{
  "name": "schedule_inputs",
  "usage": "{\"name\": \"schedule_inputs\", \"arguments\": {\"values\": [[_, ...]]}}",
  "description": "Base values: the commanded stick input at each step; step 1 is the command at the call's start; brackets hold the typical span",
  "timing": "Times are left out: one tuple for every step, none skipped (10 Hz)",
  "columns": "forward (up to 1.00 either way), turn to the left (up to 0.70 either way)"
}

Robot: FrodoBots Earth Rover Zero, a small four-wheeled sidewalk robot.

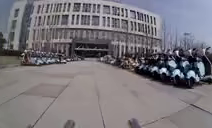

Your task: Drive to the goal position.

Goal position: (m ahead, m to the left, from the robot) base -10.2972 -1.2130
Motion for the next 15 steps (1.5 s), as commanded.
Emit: {"name": "schedule_inputs", "arguments": {"values": [[1.00, 0.27], [1.00, 0.22], [1.00, 0.04], [1.00, 0.00], [1.00, 0.00], [1.00, 0.00], [1.00, 0.00], [1.00, 0.00], [1.00, 0.00], [1.00, 0.00], [1.00, 0.00], [1.00, 0.00], [1.00, 0.00], [1.00, 0.00], [1.00, 0.00]]}}
